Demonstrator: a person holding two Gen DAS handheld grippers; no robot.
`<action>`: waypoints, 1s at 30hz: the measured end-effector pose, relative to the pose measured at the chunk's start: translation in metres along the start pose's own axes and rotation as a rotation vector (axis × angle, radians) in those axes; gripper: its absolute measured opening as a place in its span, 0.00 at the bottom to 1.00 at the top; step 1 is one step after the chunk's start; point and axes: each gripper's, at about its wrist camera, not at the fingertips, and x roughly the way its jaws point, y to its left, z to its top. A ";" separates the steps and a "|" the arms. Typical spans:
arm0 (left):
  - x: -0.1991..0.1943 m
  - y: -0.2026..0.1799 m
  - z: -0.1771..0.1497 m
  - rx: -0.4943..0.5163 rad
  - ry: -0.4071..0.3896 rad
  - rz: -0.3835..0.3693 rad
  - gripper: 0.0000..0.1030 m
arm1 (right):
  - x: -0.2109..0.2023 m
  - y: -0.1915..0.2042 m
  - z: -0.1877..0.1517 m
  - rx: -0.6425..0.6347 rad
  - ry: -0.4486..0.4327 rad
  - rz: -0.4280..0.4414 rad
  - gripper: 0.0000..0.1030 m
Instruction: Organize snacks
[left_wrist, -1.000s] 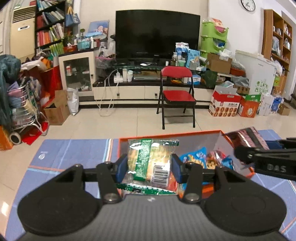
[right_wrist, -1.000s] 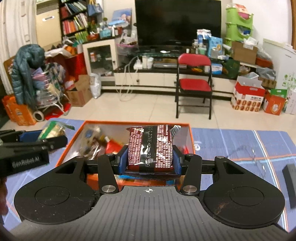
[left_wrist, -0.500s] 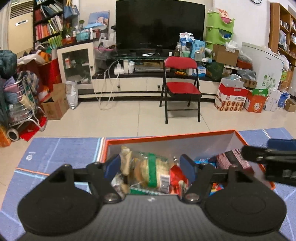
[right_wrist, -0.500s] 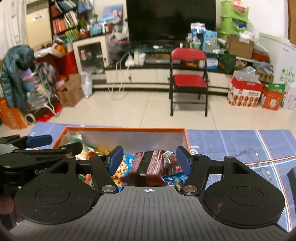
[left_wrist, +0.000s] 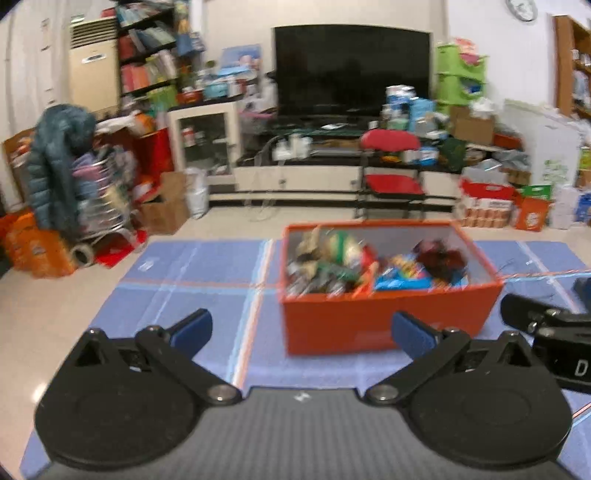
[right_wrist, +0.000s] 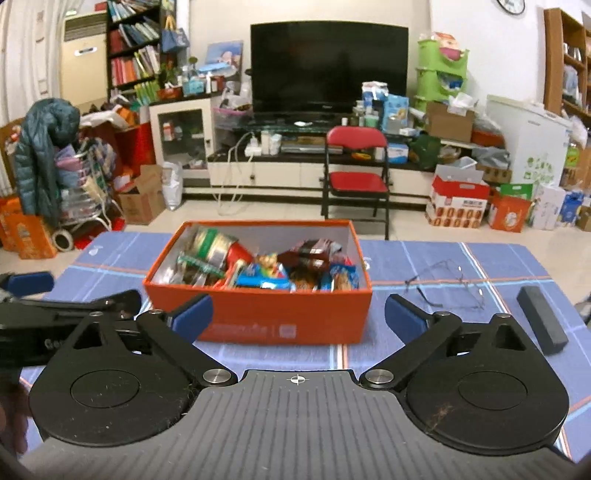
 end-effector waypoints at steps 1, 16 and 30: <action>-0.002 0.003 -0.008 -0.009 -0.005 0.020 0.99 | -0.003 0.005 -0.006 0.001 0.000 -0.003 0.90; 0.018 0.006 -0.028 -0.017 -0.012 0.059 0.99 | 0.018 0.030 -0.013 -0.014 0.054 -0.034 0.92; 0.014 0.005 -0.031 -0.027 0.003 0.036 0.99 | 0.016 0.035 -0.015 -0.007 0.023 -0.026 0.92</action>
